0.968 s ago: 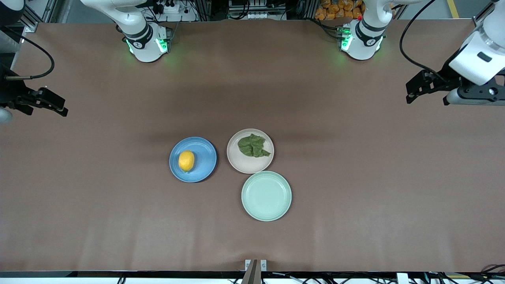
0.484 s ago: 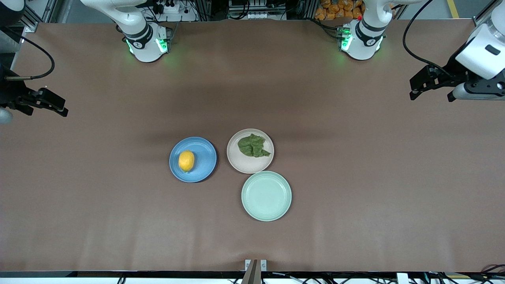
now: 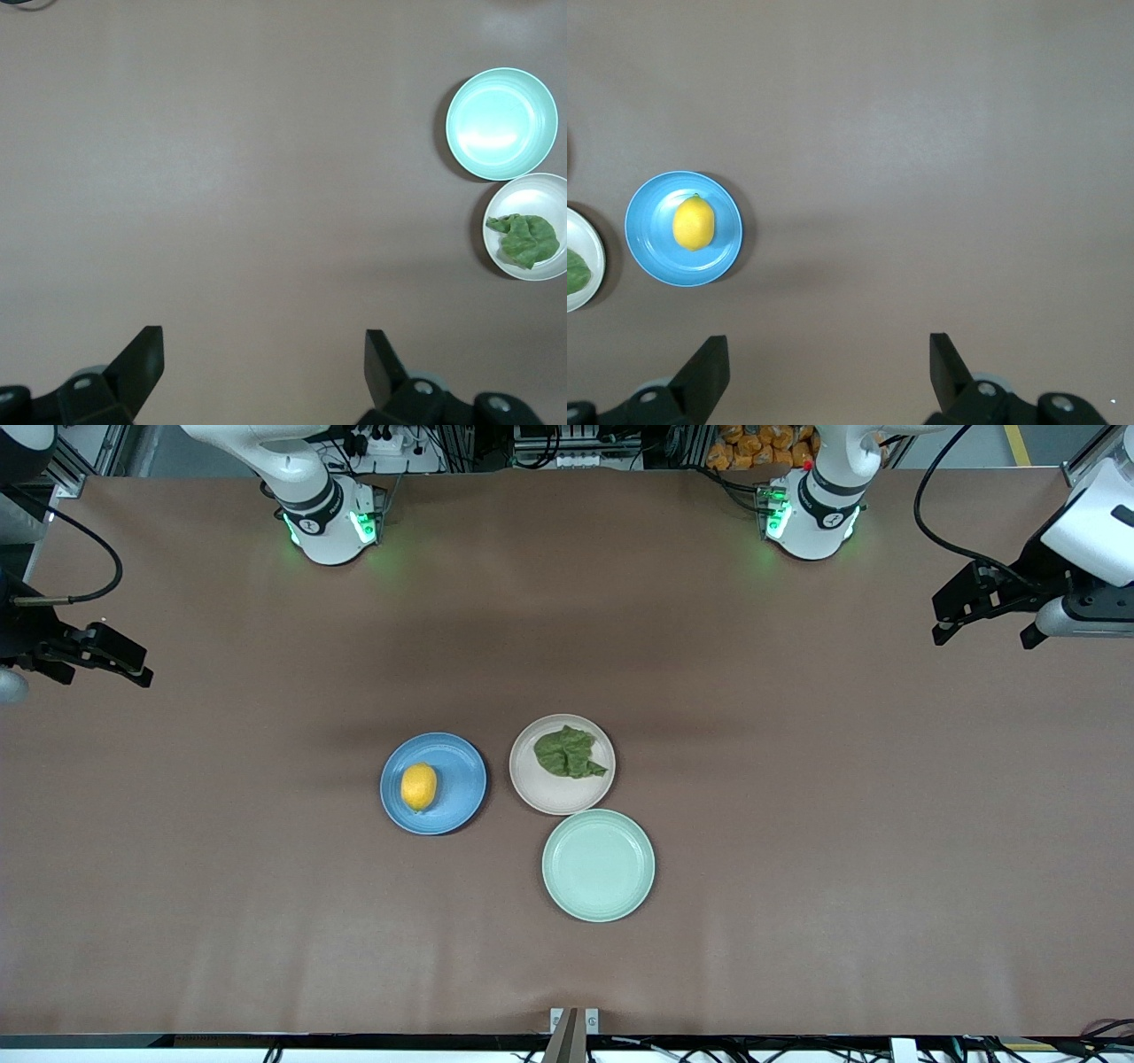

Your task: Place lemon and lettuce in plates

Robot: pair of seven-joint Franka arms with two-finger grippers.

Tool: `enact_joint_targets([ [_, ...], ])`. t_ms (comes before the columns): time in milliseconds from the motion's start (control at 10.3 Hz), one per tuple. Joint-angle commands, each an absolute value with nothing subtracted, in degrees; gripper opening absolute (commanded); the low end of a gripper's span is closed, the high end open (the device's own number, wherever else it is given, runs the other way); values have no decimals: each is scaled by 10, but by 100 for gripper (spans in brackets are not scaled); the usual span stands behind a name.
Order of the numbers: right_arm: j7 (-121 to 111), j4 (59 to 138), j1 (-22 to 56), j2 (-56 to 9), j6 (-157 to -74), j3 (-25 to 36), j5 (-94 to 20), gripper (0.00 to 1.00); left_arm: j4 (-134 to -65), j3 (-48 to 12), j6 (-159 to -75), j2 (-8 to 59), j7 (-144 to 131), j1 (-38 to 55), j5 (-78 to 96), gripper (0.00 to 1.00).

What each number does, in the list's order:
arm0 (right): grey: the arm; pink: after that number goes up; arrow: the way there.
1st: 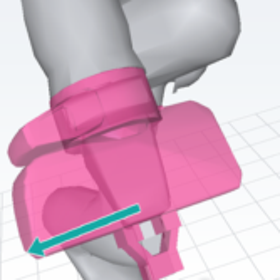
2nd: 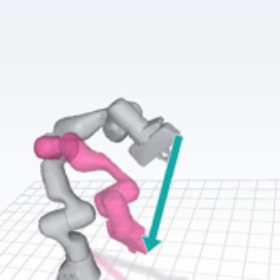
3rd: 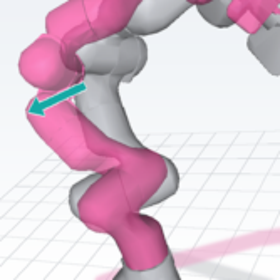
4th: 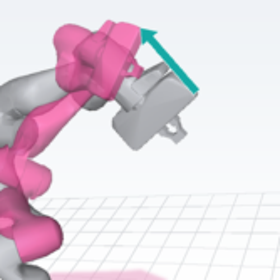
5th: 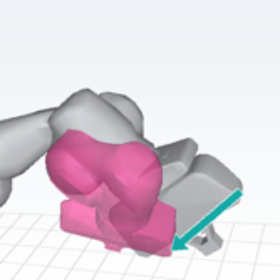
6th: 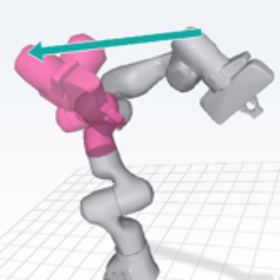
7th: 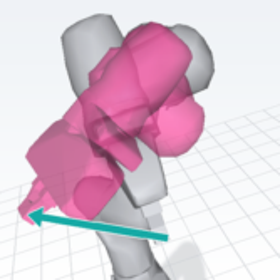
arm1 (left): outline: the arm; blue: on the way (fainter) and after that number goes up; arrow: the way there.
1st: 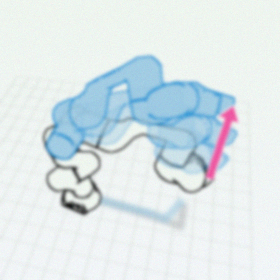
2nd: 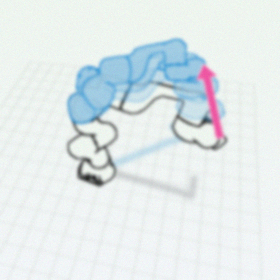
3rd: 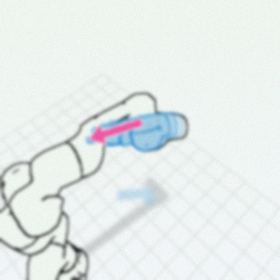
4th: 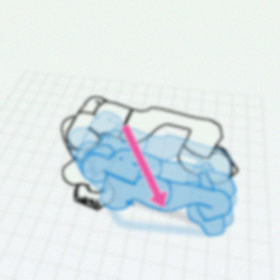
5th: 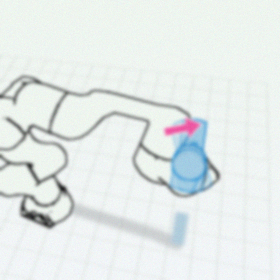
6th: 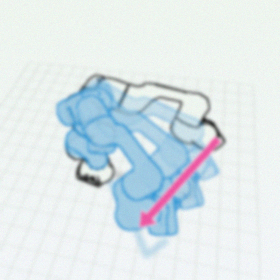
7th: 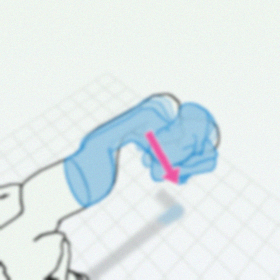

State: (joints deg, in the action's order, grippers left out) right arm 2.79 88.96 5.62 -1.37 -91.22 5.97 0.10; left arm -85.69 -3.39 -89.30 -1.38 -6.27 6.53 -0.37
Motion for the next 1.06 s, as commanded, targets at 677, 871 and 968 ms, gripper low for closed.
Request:
enact_joint_targets([
  [677, 25, 874, 56, -21, -904, 58, 12, 100, -844, -41, -855, -12, -47, 69, -13, 100],
  [871, 25, 874, 56, -21, -904, 58, 12, 100, -844, -42, -855, -12, -47, 69, -14, 100],
  [968, 25, 874, 56, -21, -904, 58, 12, 100, -844, -41, -855, -12, -47, 69, -14, 100],
])
